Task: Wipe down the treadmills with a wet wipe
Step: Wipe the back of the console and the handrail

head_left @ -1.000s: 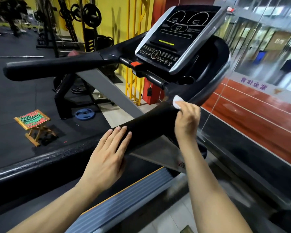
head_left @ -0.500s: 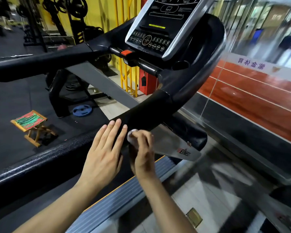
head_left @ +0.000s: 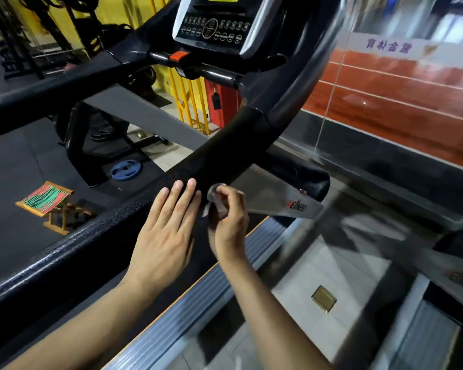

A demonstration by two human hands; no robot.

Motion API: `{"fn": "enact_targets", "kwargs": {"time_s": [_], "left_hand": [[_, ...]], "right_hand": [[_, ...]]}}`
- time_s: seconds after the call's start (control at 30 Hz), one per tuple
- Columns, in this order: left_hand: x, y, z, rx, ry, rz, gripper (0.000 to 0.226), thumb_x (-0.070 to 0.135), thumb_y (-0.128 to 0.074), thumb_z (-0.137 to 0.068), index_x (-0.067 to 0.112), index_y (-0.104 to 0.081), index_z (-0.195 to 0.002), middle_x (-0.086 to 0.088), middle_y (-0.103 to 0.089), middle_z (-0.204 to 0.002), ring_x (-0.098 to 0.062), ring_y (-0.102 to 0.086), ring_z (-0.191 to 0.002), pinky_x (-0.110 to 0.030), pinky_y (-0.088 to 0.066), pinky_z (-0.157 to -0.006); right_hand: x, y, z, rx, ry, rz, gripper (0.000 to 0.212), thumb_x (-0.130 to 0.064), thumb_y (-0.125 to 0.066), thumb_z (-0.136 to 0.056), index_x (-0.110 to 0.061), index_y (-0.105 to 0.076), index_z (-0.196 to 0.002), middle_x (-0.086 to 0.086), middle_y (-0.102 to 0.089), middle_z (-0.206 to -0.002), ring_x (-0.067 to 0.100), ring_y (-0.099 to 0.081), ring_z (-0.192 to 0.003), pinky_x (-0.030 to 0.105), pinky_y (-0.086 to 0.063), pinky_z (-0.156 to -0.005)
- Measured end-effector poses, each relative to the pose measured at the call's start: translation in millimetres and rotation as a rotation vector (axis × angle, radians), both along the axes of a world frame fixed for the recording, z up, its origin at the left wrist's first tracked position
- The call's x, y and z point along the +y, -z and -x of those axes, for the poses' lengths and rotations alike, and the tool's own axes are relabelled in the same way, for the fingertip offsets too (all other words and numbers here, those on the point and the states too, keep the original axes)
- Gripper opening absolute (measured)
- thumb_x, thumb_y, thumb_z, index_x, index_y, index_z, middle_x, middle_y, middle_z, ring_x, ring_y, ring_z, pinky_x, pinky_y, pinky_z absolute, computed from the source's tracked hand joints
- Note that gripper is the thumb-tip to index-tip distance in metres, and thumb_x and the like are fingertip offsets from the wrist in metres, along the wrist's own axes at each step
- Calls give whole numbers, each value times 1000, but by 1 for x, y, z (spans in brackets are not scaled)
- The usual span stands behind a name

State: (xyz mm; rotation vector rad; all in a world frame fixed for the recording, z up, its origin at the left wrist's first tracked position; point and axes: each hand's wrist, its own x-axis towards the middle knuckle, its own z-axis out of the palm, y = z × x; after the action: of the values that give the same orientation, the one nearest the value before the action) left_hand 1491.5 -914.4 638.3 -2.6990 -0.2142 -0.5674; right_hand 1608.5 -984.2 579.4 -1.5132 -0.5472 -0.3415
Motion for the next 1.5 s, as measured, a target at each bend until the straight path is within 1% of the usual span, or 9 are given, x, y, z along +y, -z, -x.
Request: {"fn": "enact_targets", "kwargs": {"time_s": [0.07, 0.2, 0.43, 0.6, 0.73, 0.8, 1.17, 1.37, 1.5], "left_hand": [[0, 3, 1, 11, 3, -19, 73, 14, -45, -86, -3, -30, -156, -19, -15, -168, -36, -11, -156, -54, -15, -126], [0, 11, 5, 93, 32, -61, 74, 16, -47, -87, -3, -28, -156, -19, -14, -168, -36, -9, -157, -56, -18, -125], [-11, 33, -9, 190, 48, -52, 74, 27, -36, -89, -2, -28, -156, -20, -16, -167, -36, -8, -157, -54, -17, -125], [-9, 53, -25, 211, -8, -60, 82, 32, -44, -80, -2, -34, -155, -20, -21, -166, -35, -10, -157, -51, -3, -127], [-12, 64, -31, 98, -59, -106, 76, 13, -54, -80, -2, -39, -152, -19, -26, -165, -33, -19, -155, -49, -7, -128], [-14, 69, -35, 37, -104, -113, 76, 9, -55, -80, -2, -38, -153, -17, -25, -166, -31, -21, -155, -48, -8, -128], [-25, 109, -63, -107, -362, -187, 71, 26, -49, -86, 11, -38, -155, -5, -3, -171, -26, -2, -158, -49, 1, -127], [-18, 125, -78, -200, -412, -310, 70, 34, -52, -87, 21, -40, -155, -12, -2, -171, -33, 3, -157, -54, 2, -126], [-24, 153, -88, -378, -365, -251, 81, 26, -67, -78, 19, -41, -155, -17, -11, -168, -36, -9, -157, -53, -7, -126]], "right_hand": [[-4, 1, -1, -22, -24, -8, 33, 20, -63, -79, 2, -66, -106, 11, -61, -107, -6, -57, -104, 16, -48, -91], [-19, 8, -35, 57, 168, -69, 33, 11, -57, -83, -6, -67, -109, 5, -64, -110, 15, -63, -105, 37, -53, -90], [-16, 15, -76, 71, 170, 13, 44, 18, -56, -81, -1, -65, -120, 10, -62, -117, 11, -61, -109, 18, -50, -95], [-15, 19, -105, 103, 103, 78, 41, -25, -46, -92, 0, -64, -119, 16, -63, -120, 23, -59, -113, 30, -46, -101], [-16, 45, -97, 72, -7, 168, 33, -10, -55, -99, -9, -62, -131, 6, -59, -135, 9, -50, -128, 36, -43, -108], [-12, 59, -87, -82, -119, 97, 29, 0, -57, -96, -5, -68, -123, 10, -62, -127, 20, -57, -123, 46, -48, -100], [14, 72, -173, -345, 15, -106, 24, 19, -56, -91, 7, -73, -102, 20, -70, -105, 33, -67, -100, 47, -55, -85], [30, 86, -185, -424, 113, -199, 26, 18, -57, -90, 4, -73, -105, 18, -70, -108, 27, -64, -105, 44, -52, -90], [22, 101, -165, -601, 47, -147, 38, -12, -37, -107, 0, -72, -115, 14, -72, -114, 23, -60, -110, 38, -48, -95]]}}
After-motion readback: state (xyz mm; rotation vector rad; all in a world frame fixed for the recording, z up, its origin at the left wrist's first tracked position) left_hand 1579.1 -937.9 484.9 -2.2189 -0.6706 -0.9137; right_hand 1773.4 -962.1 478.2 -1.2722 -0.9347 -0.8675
